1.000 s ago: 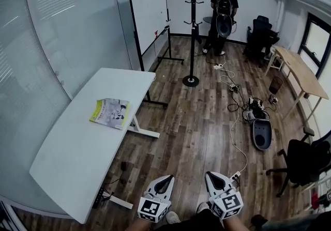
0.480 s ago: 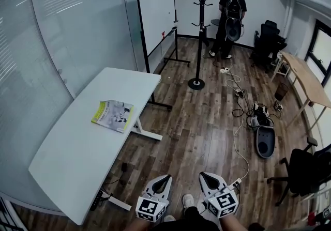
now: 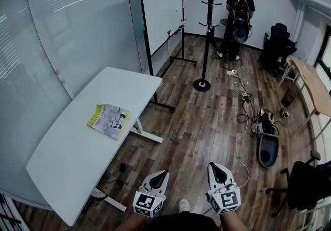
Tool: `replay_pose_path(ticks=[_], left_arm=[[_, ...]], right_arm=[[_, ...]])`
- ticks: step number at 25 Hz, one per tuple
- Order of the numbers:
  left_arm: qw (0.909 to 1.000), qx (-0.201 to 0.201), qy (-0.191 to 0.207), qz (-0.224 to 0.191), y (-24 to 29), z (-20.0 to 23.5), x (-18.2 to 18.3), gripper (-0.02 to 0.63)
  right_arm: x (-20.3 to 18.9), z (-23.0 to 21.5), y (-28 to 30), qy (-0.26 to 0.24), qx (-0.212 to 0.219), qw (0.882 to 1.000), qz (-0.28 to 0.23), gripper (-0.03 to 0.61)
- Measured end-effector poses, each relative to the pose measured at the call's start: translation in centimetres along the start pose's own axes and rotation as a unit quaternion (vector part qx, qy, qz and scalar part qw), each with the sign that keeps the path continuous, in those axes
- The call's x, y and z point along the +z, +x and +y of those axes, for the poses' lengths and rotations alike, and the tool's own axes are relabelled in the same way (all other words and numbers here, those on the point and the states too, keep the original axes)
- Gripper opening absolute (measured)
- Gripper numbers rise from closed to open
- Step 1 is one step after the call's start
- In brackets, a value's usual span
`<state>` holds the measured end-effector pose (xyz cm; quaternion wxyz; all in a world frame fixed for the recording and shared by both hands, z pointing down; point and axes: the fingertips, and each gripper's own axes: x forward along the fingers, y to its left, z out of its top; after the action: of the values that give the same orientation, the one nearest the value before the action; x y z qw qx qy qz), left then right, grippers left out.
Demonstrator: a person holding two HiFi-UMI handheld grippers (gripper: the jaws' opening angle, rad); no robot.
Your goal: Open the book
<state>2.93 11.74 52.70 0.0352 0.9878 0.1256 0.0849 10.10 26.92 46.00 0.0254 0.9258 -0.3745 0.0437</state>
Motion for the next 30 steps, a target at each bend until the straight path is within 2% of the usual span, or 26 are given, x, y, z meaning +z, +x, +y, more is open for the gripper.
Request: replay_pose_path(ticks=[3,10,15,24,30], left_arm=[[0.9999,0.014,0.003,-0.003,1.9,0.9,0.7,0.011],[0.999,0.044,0.005,0.008,4.9,2.3,1.1,0.011],[0.997,0.075,0.002,0.018,5.8,3.7,0.7,0.011],[0.992,0.122,-0.004,0.031,6.4,5.9,1.0,0.011],[0.9878,0.15,-0.016,0.037,6.0,9.0,0.0,0.011]], right_arm=[[0.2,-2.8,1.7,0.004,0.007,0.999,-0.041,0.005],[-1.5,-3.1,5.6,0.011,0.079,0.997,-0.023,0.005],[-0.4,-4.2,7.0,0.011,0.077,0.995,-0.06,0.005],[-1.0,-6.7,9.2,0.034,0.102,0.993,-0.047,0.005],[-2.5,-4.2,12.8,0.041,0.16,0.986,-0.026,0.005]])
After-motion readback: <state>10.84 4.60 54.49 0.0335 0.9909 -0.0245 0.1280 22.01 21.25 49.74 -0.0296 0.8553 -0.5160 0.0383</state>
